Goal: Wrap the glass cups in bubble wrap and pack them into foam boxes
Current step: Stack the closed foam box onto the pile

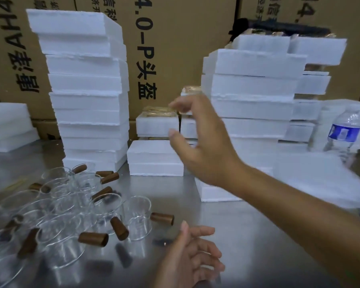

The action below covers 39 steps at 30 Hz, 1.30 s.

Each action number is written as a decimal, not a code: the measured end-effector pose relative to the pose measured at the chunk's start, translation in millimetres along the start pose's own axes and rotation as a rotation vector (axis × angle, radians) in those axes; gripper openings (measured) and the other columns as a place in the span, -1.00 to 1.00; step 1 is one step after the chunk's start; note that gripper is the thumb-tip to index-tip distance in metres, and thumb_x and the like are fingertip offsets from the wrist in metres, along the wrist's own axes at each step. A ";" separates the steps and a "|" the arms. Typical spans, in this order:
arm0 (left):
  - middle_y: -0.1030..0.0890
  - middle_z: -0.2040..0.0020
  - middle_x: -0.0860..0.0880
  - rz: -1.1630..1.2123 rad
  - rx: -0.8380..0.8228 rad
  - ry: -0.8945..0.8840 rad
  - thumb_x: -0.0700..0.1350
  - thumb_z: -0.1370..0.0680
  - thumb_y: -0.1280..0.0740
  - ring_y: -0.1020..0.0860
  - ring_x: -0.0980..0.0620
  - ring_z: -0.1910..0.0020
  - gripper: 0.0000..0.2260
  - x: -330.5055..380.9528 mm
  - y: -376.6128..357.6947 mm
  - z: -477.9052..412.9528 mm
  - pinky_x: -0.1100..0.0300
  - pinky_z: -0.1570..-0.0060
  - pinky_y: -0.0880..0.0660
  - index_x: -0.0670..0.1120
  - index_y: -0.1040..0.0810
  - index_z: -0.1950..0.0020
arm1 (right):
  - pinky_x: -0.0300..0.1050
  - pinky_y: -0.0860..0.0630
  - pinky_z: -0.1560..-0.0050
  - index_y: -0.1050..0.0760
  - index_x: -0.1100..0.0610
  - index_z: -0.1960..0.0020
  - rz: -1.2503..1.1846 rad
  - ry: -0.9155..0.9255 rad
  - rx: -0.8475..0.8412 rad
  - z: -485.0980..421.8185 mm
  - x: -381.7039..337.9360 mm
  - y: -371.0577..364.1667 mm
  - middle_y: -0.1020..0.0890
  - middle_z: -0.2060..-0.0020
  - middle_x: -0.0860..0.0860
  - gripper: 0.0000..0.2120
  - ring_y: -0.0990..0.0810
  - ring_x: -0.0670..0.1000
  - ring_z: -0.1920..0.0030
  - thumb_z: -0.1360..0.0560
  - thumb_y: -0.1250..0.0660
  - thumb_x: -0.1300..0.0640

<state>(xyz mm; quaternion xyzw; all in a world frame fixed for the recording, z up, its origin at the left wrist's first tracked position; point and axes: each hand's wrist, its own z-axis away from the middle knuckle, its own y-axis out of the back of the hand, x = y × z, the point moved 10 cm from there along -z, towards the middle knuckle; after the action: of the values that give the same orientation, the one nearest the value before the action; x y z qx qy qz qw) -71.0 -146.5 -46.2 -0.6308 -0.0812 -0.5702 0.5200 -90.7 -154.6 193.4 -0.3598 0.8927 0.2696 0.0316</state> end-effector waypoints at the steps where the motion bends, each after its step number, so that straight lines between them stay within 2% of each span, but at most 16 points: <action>1: -0.52 0.44 -0.22 0.004 0.025 0.002 0.13 -0.31 -0.12 -0.54 -0.12 0.52 -0.53 -0.2 1.8 -0.2 0.20 0.47 -0.42 -0.25 -0.52 0.11 | -0.45 -0.27 -0.10 -0.36 0.15 -0.23 -0.054 -0.082 -0.102 12.5 12.8 -30.7 -0.40 -0.10 -0.08 -0.67 -0.34 -0.19 -0.11 -0.49 -0.29 0.16; 5: -0.35 0.55 -0.18 0.086 0.167 -0.052 -0.03 -0.30 -0.24 -0.41 -0.06 0.64 -0.71 4.1 14.8 2.0 0.29 0.62 -0.35 -0.29 -0.46 0.35 | -0.19 -0.22 -0.30 -0.16 0.12 -0.42 -0.069 -0.517 -0.243 47.8 89.5 -118.1 -0.25 -0.38 -0.01 -0.50 -0.25 -0.05 -0.36 -0.57 -0.21 -0.02; 8: -0.27 0.59 -0.11 0.113 0.250 -0.128 -0.18 -0.23 -0.31 -0.30 0.02 0.68 -0.80 12.2 23.0 3.7 0.37 0.66 -0.23 -0.29 -0.35 0.44 | -0.02 -0.10 -0.44 -0.03 0.18 -0.50 0.141 -0.668 -0.224 50.9 135.1 -139.2 -0.10 -0.49 0.10 -0.40 -0.10 0.09 -0.47 -0.59 -0.12 -0.09; 10: -0.29 0.59 -0.12 0.006 0.271 -0.134 -0.30 -0.11 -0.43 -0.29 0.04 0.67 -0.75 13.6 24.6 3.1 0.35 0.64 -0.23 -0.26 -0.33 0.50 | 0.05 -0.07 -0.47 0.01 0.21 -0.51 0.240 -0.744 -0.154 50.0 158.0 -139.4 -0.08 -0.50 0.15 -0.37 -0.07 0.14 -0.49 -0.60 -0.08 -0.12; 11: -0.32 0.57 -0.14 -0.062 0.273 -0.156 -0.38 -0.14 -0.44 -0.31 0.04 0.65 -0.75 14.1 25.8 2.7 0.33 0.61 -0.26 -0.27 -0.34 0.51 | 0.07 -0.09 -0.46 0.00 0.24 -0.50 0.257 -0.804 -0.100 50.3 168.7 -137.7 -0.11 -0.49 0.19 -0.35 -0.10 0.17 -0.48 -0.59 -0.08 -0.14; 13: -0.42 0.53 -0.18 -0.168 0.307 -0.159 -0.40 -0.27 -0.46 -0.38 0.09 0.62 -0.71 16.3 32.0 1.6 0.38 0.55 -0.30 -0.33 -0.36 0.50 | 0.12 -0.16 -0.43 0.00 0.27 -0.49 0.194 -1.009 0.005 57.3 191.5 -137.6 -0.18 -0.46 0.22 -0.25 -0.17 0.21 -0.45 -0.55 -0.10 -0.23; 15: -0.42 0.58 -0.14 -0.172 0.322 -0.173 -0.46 -0.25 -0.42 -0.40 0.14 0.65 -0.71 25.8 36.9 -2.5 0.43 0.56 -0.31 -0.29 -0.37 0.57 | 0.15 -0.23 -0.37 0.00 0.27 -0.48 0.025 -1.300 0.082 74.9 212.6 -146.8 -0.23 -0.43 0.21 -0.12 -0.24 0.22 -0.41 -0.46 -0.19 -0.33; 17: -0.37 0.62 -0.12 -0.182 0.358 -0.177 -0.54 -0.40 -0.33 -0.34 0.14 0.70 -0.56 35.6 43.1 -6.5 0.44 0.60 -0.28 -0.22 -0.35 0.62 | 0.13 -0.30 -0.30 -0.02 0.27 -0.44 -0.085 -1.501 0.074 89.2 222.8 -160.5 -0.30 -0.37 0.21 -0.03 -0.32 0.22 -0.34 -0.37 -0.28 -0.37; 22: -0.32 0.58 -0.12 -0.106 0.363 -0.142 -0.49 -0.50 -0.18 -0.23 0.14 0.71 -0.64 46.0 52.8 -7.7 0.40 0.69 -0.19 -0.30 -0.34 0.50 | 0.07 -0.35 -0.20 -0.08 0.26 -0.36 -0.164 -1.569 0.014 91.1 229.7 -180.6 -0.33 -0.30 0.20 -0.05 -0.37 0.21 -0.25 -0.29 -0.40 -0.32; 25: -0.32 0.60 -0.13 -0.096 0.374 -0.157 -0.48 -0.49 -0.19 -0.24 0.12 0.71 -0.70 54.3 55.7 -10.8 0.39 0.69 -0.20 -0.31 -0.37 0.45 | 0.06 -0.34 -0.22 -0.14 0.26 -0.34 -0.245 -1.610 0.019 87.7 227.5 -185.9 -0.33 -0.29 0.19 -0.02 -0.36 0.21 -0.26 -0.25 -0.35 -0.42; 30: -0.35 0.60 -0.13 -0.274 0.341 -0.134 -0.43 -0.53 -0.19 -0.32 0.11 0.69 -0.73 60.1 52.2 -16.3 0.40 0.63 -0.27 -0.49 -0.39 0.37 | 0.05 -0.39 -0.24 -0.22 0.27 -0.32 -0.233 -1.604 -0.056 87.7 230.6 -192.7 -0.39 -0.22 0.16 -0.12 -0.40 0.19 -0.21 -0.29 -0.35 -0.35; 33: -0.41 0.61 -0.07 -0.345 0.289 -0.058 -0.39 -0.58 -0.16 -0.36 0.19 0.67 -0.71 49.3 65.2 -14.4 0.44 0.58 -0.30 -0.31 -0.44 0.35 | 0.03 -0.45 -0.19 -0.39 0.21 -0.23 -0.179 -1.526 -0.081 83.5 231.6 -193.1 -0.48 -0.12 0.11 -0.30 -0.46 0.17 -0.13 -0.33 -0.30 -0.30; 36: -0.50 0.57 0.10 -0.329 0.229 0.061 -0.29 -0.67 -0.01 -0.47 0.30 0.53 -0.66 20.2 54.6 -20.3 0.44 0.37 -0.39 -0.11 -0.36 0.27 | 0.05 -0.44 -0.20 -0.39 0.21 -0.24 -0.151 -1.530 -0.103 86.6 225.4 -196.6 -0.47 -0.14 0.12 -0.29 -0.46 0.17 -0.14 -0.34 -0.27 -0.32; 37: -0.57 0.54 -0.01 -0.336 0.259 0.105 -0.28 -0.68 0.04 -0.54 0.27 0.46 -0.64 16.4 49.8 -21.6 0.42 0.38 -0.41 -0.11 -0.32 0.29 | 0.07 -0.42 -0.22 -0.37 0.22 -0.26 -0.153 -1.544 -0.106 89.0 222.5 -198.5 -0.45 -0.16 0.13 -0.27 -0.44 0.17 -0.17 -0.34 -0.26 -0.32; 38: -0.63 0.37 -0.27 -0.414 0.299 0.124 -0.28 -0.68 0.05 -0.64 0.21 0.28 -0.62 18.8 45.4 -23.1 0.41 0.38 -0.41 -0.11 -0.28 0.32 | 0.09 -0.40 -0.24 -0.34 0.23 -0.28 -0.153 -1.557 -0.106 91.1 220.2 -199.9 -0.43 -0.18 0.14 -0.26 -0.42 0.17 -0.19 -0.35 -0.26 -0.32; 39: -0.58 0.04 -0.47 -0.485 0.330 0.159 -0.27 -0.67 0.05 -0.64 0.10 0.02 -0.60 28.4 42.6 -23.9 0.40 0.38 -0.39 -0.12 -0.26 0.36 | 0.10 -0.38 -0.26 -0.31 0.24 -0.29 -0.155 -1.571 -0.100 92.3 218.5 -200.5 -0.41 -0.20 0.14 -0.25 -0.40 0.17 -0.21 -0.36 -0.25 -0.32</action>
<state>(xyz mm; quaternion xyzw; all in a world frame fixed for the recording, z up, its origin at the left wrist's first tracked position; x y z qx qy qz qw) -47.1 -197.4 -52.0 -0.4534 -0.2800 -0.7046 0.4686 -132.7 -364.1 -32.0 -0.1263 0.5684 0.4816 0.6551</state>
